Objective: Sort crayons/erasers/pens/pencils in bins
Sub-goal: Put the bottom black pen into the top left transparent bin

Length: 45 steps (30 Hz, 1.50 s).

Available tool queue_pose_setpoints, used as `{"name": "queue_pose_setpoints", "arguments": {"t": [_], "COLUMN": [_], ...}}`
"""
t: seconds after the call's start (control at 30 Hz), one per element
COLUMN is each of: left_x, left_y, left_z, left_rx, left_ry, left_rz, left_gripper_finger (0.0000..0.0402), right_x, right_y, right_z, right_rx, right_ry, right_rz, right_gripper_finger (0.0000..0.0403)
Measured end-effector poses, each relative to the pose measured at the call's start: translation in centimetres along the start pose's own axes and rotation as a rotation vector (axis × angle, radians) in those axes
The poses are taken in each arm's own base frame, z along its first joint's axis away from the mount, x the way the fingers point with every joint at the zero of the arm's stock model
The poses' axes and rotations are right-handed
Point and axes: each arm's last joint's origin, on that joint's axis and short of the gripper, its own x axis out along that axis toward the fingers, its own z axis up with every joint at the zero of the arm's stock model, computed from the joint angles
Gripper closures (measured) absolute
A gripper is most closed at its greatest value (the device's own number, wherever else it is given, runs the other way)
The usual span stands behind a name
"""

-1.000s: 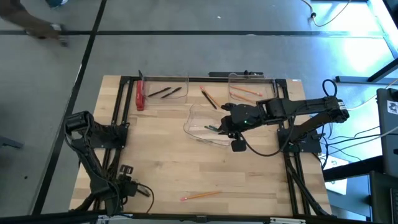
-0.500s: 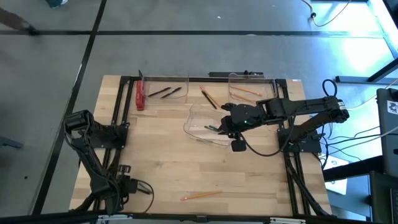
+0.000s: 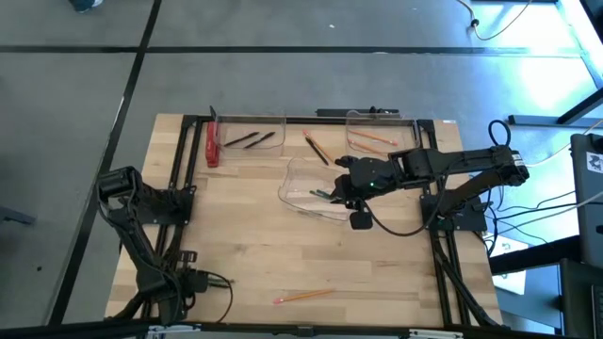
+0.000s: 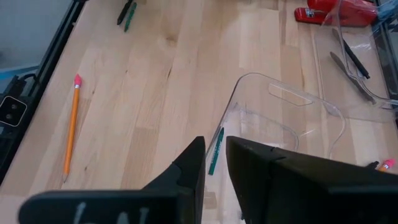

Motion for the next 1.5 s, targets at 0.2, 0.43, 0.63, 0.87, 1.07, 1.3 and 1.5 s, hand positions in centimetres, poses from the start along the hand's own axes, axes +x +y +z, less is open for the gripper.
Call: {"name": "queue_pose_setpoints", "arguments": {"t": [0.2, 0.43, 0.63, 0.87, 1.07, 1.3, 1.5], "left_x": [0.0, 0.0, -0.6, -2.0, -2.6, -3.8, -5.4], "left_y": [0.0, 0.0, -0.4, -0.9, -0.1, 1.2, 2.7], "left_z": [0.0, 0.0, 0.3, 1.0, 2.3, 4.0, 5.4], "left_rx": [-0.031, -0.107, -0.109, -0.134, -0.184, -0.254, -0.282], "left_ry": [-0.002, -0.005, -0.01, -0.027, -0.052, -0.17, -0.254], "left_rz": [0.001, -0.002, -0.021, -0.098, -0.103, -0.097, -0.117], "left_gripper_finger": [0.0382, 0.038, 0.0379, 0.0383, 0.0383, 0.0382, 0.0382], "right_x": [0.0, 0.0, 0.0, 0.0, 0.0, 0.0, 0.0], "right_y": [0.0, 0.0, 0.0, 0.0, 0.0, 0.0, 0.0], "right_z": [0.0, 0.0, 0.0, 0.0, 0.0, 0.0, -0.2], "right_rx": [0.0, 0.0, -0.001, -0.003, -0.003, -0.004, -0.004], "right_ry": [0.0, 0.0, 0.0, 0.0, 0.0, 0.0, 0.024], "right_rz": [0.0, 0.0, 0.0, 0.0, 0.0, 0.0, 0.001], "right_gripper_finger": [0.0334, 0.0334, 0.0334, 0.0334, 0.0334, 0.0334, 0.0334]}}
